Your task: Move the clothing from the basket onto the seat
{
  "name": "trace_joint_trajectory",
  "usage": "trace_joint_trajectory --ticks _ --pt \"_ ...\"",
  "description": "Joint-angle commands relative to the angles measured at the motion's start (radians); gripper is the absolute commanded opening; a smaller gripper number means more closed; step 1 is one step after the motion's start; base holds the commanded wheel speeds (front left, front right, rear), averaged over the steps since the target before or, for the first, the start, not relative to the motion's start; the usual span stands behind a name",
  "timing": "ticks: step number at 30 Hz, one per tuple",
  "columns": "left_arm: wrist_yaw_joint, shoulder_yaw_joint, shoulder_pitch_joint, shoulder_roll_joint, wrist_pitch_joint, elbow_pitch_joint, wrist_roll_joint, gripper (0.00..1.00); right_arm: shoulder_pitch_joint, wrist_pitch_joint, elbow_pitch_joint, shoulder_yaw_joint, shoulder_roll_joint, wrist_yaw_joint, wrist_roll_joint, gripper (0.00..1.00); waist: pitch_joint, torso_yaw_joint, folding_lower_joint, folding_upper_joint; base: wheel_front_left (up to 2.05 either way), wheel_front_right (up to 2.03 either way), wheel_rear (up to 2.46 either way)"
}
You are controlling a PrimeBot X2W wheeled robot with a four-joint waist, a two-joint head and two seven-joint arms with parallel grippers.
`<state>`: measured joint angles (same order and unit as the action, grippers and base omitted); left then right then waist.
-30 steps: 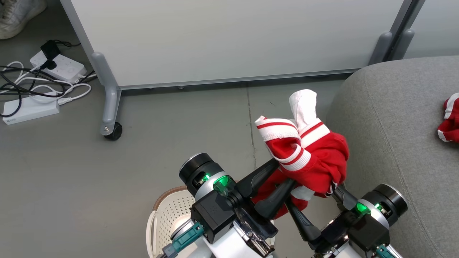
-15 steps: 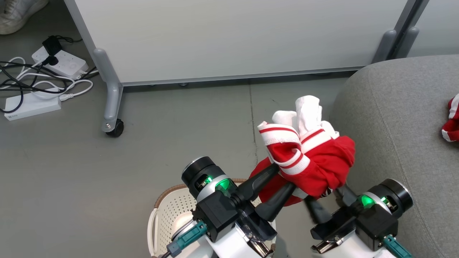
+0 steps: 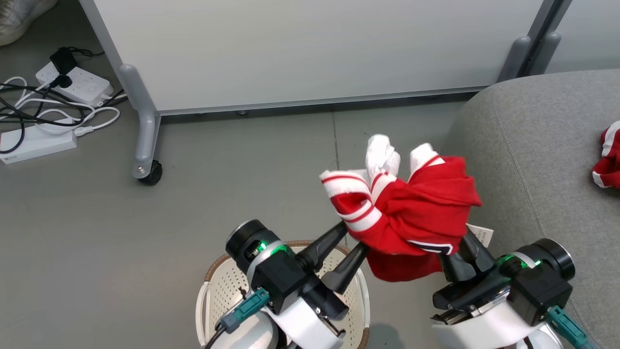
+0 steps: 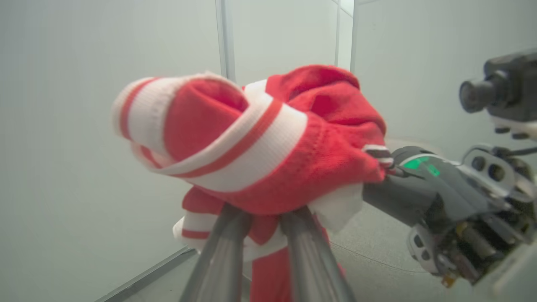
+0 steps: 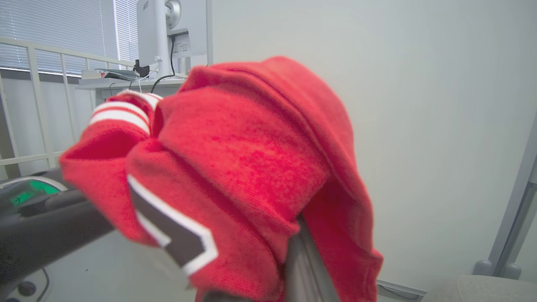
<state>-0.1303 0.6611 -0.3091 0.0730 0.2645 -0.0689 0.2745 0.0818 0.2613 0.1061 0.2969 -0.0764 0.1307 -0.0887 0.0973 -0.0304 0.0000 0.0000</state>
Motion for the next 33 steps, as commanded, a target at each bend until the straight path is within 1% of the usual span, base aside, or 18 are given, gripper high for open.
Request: trace_joint_trajectory --ticks 1,8,10,11,12,13,22,33 --pt "0.000 0.016 0.015 0.011 0.000 -0.026 0.008 0.00 -0.002 0.005 0.007 -0.013 0.002 0.000 -0.012 0.00 0.001 -0.001 0.0000 0.0000 0.00 0.00 0.00" --pt "0.000 0.084 0.004 0.028 0.000 -0.097 0.031 0.00 -0.003 0.005 0.003 -0.028 0.012 0.000 -0.033 0.00 -0.001 -0.003 0.0000 0.0000 0.00 0.00 0.00" --pt "0.000 0.091 0.002 0.028 0.000 -0.108 0.036 0.00 -0.004 0.005 -0.002 -0.031 0.014 0.000 -0.035 0.00 -0.001 -0.003 0.0000 0.0000 0.00 0.00 0.00" --pt "0.000 0.091 0.003 0.028 0.000 -0.115 0.038 0.44 -0.004 0.005 -0.005 -0.033 0.015 0.000 -0.037 0.00 -0.001 -0.003 0.0000 0.0000 0.00 0.00 0.00" --pt "0.000 0.092 0.003 0.027 0.000 -0.118 0.038 0.81 -0.005 0.005 -0.008 -0.034 0.015 0.000 -0.039 0.00 -0.001 -0.002 0.0000 0.0000 0.00 0.00 0.00" --pt "0.000 0.090 0.003 0.027 0.000 -0.121 0.036 1.00 -0.004 0.005 -0.011 -0.035 0.016 0.000 -0.039 0.00 -0.001 -0.002 0.0000 0.0000 0.00 0.00 0.00" --pt "0.000 0.071 0.023 0.036 0.000 -0.144 0.023 1.00 -0.002 0.005 -0.045 -0.074 0.019 0.000 -0.048 0.00 -0.009 0.001 0.0000 0.0000 0.00 0.00 0.00" --pt "0.000 0.042 0.074 0.057 0.000 -0.177 0.013 1.00 -0.035 0.005 -0.069 -0.189 0.022 0.000 -0.054 0.00 -0.037 0.006 0.0000 0.0000 0.00 0.00 0.00"
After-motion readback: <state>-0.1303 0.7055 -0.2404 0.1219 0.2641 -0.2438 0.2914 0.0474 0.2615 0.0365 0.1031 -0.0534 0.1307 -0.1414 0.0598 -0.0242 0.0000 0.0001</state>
